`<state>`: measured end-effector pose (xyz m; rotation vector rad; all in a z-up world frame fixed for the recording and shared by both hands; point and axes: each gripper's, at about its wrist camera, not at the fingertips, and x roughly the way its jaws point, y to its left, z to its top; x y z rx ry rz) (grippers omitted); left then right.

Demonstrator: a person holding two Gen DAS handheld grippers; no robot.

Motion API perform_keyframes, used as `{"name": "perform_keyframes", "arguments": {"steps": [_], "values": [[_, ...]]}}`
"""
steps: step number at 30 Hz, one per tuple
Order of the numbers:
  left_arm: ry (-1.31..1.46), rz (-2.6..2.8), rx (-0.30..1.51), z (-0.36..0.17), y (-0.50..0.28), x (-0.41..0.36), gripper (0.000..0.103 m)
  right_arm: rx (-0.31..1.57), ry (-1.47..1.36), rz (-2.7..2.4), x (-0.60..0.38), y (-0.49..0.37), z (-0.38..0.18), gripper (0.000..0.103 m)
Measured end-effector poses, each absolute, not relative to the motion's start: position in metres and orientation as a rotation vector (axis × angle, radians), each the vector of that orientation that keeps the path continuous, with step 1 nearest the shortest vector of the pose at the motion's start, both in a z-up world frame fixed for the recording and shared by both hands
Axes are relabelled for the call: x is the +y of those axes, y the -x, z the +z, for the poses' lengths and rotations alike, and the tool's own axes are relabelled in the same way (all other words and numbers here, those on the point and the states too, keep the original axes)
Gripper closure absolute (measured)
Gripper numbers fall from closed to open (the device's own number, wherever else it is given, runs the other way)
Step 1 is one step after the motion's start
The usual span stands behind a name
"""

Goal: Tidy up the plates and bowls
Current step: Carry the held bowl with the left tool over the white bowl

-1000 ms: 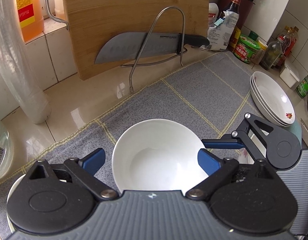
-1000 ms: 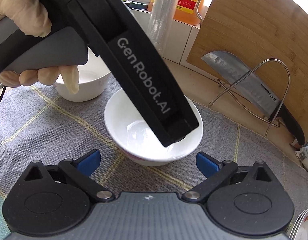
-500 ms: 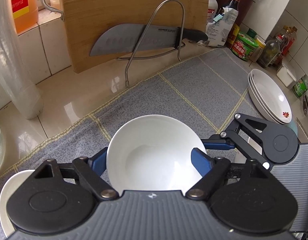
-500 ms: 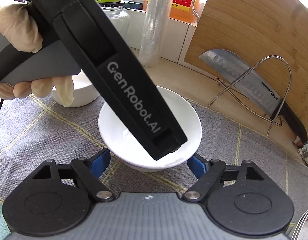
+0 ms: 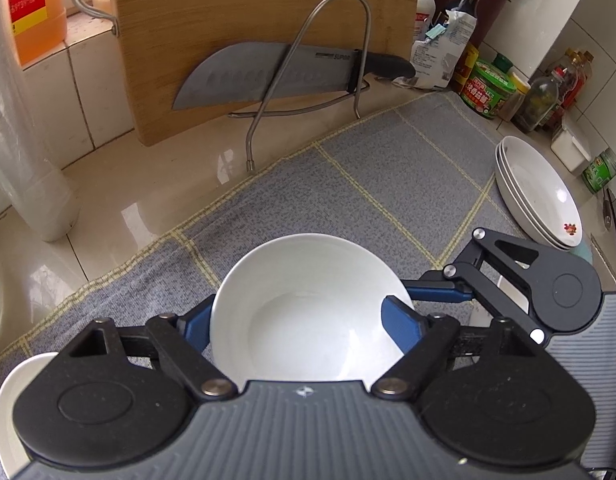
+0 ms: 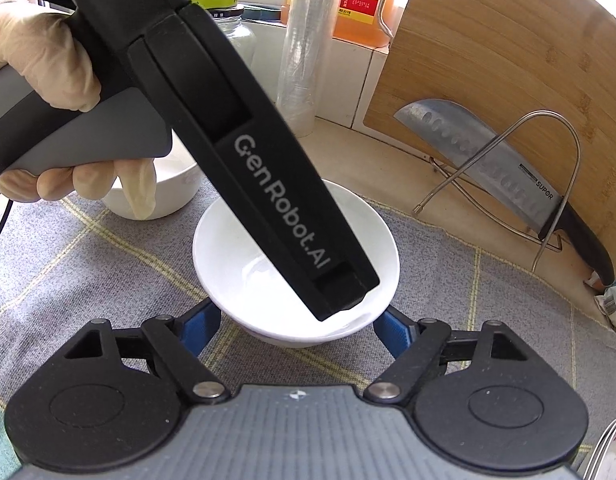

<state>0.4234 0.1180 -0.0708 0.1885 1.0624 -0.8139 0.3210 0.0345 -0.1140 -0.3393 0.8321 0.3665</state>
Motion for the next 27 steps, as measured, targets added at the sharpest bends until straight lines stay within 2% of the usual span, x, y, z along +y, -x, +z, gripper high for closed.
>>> {"name": "perform_keyframes", "arguments": {"steps": [27], "values": [[-0.206, -0.845, 1.079, -0.0707, -0.4264, 0.1178, 0.019, 0.834, 0.329, 0.369, 0.033, -0.3206, -0.1149, 0.017]]}}
